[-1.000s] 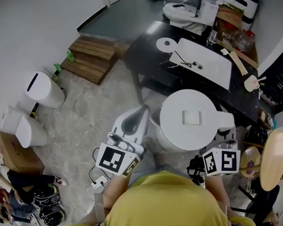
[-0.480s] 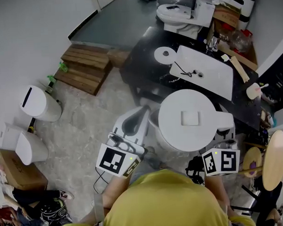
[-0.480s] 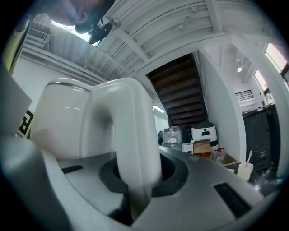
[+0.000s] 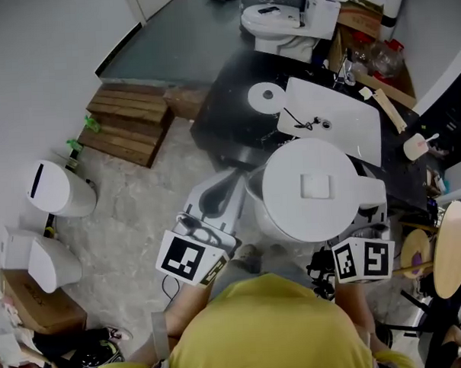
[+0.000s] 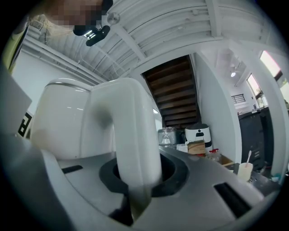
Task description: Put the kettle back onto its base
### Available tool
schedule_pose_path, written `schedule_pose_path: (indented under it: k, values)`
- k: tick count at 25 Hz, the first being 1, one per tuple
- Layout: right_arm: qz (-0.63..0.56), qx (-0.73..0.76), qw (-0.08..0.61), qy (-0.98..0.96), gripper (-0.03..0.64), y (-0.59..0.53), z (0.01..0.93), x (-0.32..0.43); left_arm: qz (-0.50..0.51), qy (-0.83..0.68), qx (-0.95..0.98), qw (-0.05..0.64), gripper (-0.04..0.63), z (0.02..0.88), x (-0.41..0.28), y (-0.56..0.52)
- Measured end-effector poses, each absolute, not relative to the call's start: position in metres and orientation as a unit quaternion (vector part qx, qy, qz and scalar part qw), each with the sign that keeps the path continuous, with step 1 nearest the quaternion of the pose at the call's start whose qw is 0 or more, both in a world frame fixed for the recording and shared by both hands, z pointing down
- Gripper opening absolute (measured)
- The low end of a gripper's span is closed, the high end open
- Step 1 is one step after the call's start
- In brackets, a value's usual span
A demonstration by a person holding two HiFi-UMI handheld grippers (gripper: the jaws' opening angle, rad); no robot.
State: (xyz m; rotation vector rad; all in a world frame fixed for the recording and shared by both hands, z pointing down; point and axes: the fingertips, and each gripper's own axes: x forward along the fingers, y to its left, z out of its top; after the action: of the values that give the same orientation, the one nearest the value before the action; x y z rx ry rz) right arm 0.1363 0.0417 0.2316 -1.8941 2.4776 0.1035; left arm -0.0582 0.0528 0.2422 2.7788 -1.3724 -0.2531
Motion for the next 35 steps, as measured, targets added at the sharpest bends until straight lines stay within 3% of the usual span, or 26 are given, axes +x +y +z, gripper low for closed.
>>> schedule_pose_path:
  k: [35]
  values:
    - [0.037, -0.571, 0.018, 0.82, 0.061, -0.209, 0.244, 0.162, -0.087, -0.469, 0.879, 0.02, 0.002, 0.255, -0.025, -0.168]
